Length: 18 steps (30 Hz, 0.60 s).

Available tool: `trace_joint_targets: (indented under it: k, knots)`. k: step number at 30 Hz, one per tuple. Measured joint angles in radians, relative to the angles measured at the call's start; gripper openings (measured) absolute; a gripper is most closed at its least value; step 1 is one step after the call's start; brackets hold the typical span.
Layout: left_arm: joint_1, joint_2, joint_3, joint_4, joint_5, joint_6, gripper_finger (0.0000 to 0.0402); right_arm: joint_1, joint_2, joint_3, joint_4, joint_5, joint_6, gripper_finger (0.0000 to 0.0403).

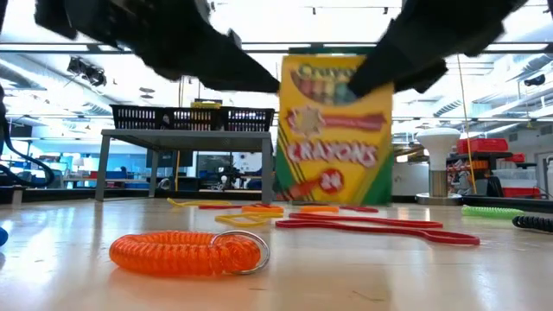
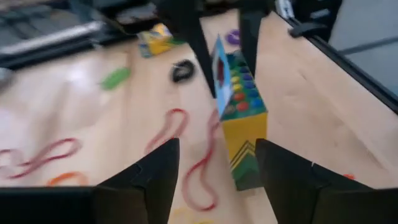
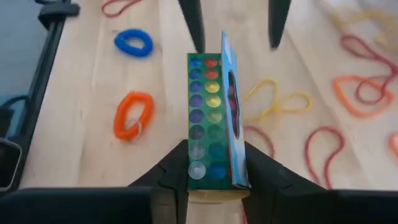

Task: Pick & Place Office Desk Supplies
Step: Put the yellow crayon box into the middle black bin

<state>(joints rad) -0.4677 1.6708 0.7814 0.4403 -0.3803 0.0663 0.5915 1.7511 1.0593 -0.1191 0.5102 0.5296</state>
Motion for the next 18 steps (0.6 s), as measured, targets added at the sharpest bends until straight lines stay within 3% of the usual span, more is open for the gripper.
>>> trace_joint_targets:
  k: [4,8,13,18]
  knots:
    - [-0.011,-0.138,-0.163,0.056,-0.075,-0.039,0.0208,-0.036,-0.001,0.047,-0.009,-0.025,-0.076,0.0105]
    - [-0.011,-0.293,-0.398,0.239,-0.123,-0.095,0.0172,-0.108,-0.001,0.089,-0.006,-0.082,-0.166,0.0106]
    - [-0.009,-0.516,-0.641,0.389,-0.253,-0.082,0.0123,-0.268,0.016,0.149,0.024,-0.211,-0.296,0.0107]
    - [-0.009,-0.735,-0.776,0.402,-0.378,-0.032,0.0092,-0.417,0.062,0.184,0.075,-0.350,-0.412,0.0107]
